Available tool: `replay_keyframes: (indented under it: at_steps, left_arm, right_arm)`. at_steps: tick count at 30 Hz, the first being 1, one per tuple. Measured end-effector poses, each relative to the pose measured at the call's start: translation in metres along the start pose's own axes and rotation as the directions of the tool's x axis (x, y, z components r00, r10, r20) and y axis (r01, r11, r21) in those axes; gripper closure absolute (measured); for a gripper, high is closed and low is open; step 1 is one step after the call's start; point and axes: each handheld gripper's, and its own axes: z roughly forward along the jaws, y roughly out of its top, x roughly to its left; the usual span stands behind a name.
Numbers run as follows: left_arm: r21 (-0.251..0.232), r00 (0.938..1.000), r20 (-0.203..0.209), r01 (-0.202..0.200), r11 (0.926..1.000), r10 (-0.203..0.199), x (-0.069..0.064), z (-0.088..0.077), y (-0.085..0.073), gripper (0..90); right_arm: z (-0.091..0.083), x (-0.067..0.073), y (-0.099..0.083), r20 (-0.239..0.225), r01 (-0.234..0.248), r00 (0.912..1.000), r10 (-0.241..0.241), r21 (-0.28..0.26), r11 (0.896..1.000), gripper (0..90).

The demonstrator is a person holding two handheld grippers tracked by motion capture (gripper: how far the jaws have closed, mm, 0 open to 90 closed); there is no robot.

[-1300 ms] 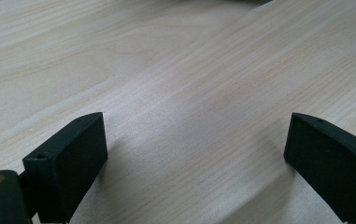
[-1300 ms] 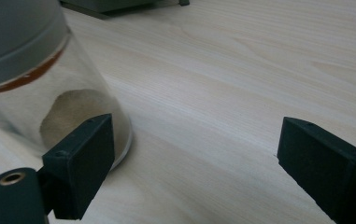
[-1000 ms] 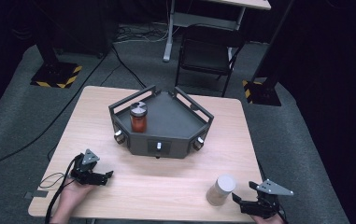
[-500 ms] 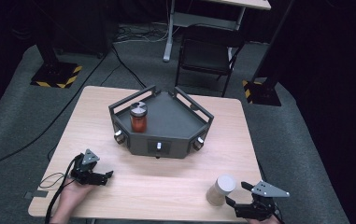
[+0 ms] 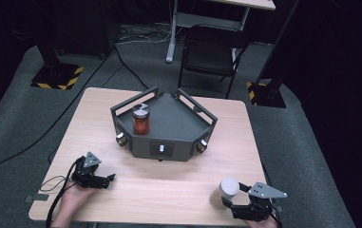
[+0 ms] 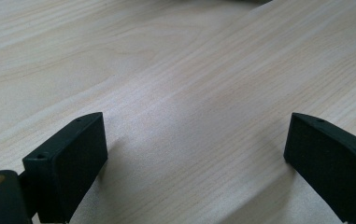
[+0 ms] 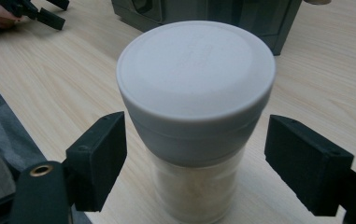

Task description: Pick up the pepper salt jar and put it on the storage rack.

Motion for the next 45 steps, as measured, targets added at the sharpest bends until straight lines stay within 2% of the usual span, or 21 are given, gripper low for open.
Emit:
replay_keyframes:
  at_steps: [7,11,18,24,45]
  left_arm:
    - [0.000,1.0000,0.000,0.000,1.0000,0.000,0.000,0.000,0.000,5.9]
    - [0.000,1.0000,0.000,0.000,1.0000,0.000,0.000,0.000,0.000,5.9]
    - [0.000,1.0000,0.000,0.000,1.0000,0.000,0.000,0.000,0.000,5.9]
    - [0.000,1.0000,0.000,0.001,1.0000,-0.001,0.000,0.000,0.000,5.9]
    - [-0.002,1.0000,0.001,0.003,1.0000,-0.003,0.000,0.000,0.000,5.8]
  right_arm:
    - [0.005,-0.001,-0.002,-0.008,-0.001,1.0000,0.001,-0.025,1.000,31.6]
    - [0.006,0.007,0.002,0.024,0.026,0.9994,-0.026,-0.022,0.999,33.4]
    - [0.009,0.009,0.008,0.041,-0.012,0.9991,0.013,-0.014,1.000,33.7]
    - [0.013,0.010,0.016,0.054,-0.021,0.9983,0.022,-0.013,1.000,33.7]
    - [0.016,0.013,0.076,0.054,0.031,0.9982,-0.028,-0.061,0.998,33.7]
